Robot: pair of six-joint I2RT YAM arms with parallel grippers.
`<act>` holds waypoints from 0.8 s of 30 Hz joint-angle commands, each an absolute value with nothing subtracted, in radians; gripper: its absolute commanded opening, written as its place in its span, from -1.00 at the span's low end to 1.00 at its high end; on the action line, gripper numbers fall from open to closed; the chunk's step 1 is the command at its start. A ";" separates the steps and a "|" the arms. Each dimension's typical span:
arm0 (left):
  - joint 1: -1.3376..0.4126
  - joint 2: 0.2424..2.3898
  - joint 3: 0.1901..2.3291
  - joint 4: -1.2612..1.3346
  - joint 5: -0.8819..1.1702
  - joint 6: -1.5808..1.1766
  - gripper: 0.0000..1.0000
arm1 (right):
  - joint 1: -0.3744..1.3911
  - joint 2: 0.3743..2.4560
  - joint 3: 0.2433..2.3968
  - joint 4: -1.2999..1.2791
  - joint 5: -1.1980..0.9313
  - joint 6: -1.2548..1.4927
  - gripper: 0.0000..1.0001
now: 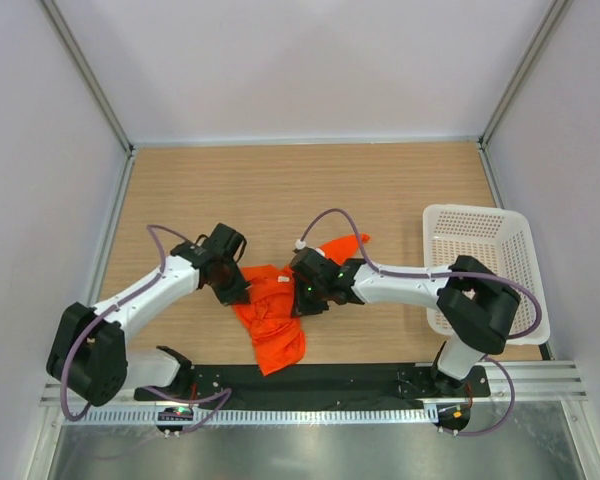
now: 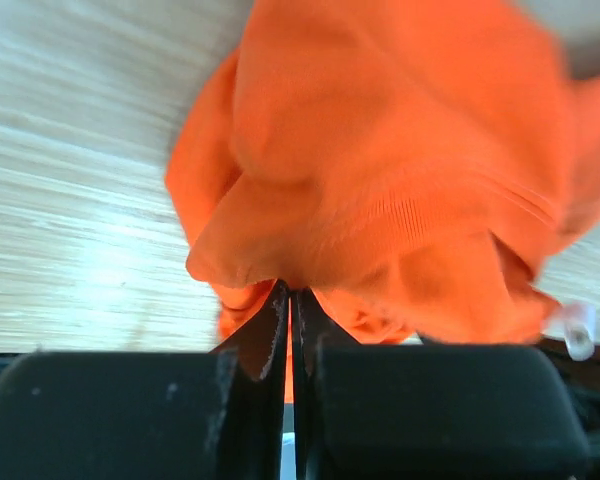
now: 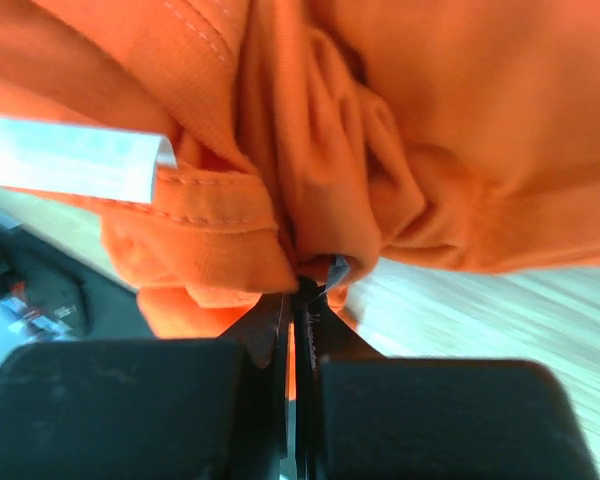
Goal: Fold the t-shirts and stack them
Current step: Flatten the tshirt out
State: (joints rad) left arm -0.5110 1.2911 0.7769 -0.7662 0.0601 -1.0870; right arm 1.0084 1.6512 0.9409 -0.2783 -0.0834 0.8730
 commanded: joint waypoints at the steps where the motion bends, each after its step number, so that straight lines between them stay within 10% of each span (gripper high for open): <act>1: -0.514 1.211 0.896 -0.862 -0.061 -1.016 -1.00 | 0.996 1.582 1.041 -0.426 0.080 0.769 -0.98; 12: -0.515 0.956 1.369 -1.123 -0.259 -0.876 -1.00 | 0.942 1.568 1.564 -0.575 0.449 0.411 -0.98; 24: -0.514 0.885 2.059 -1.310 -0.497 -0.666 -1.00 | 0.923 1.893 2.213 -0.203 0.264 0.297 -0.98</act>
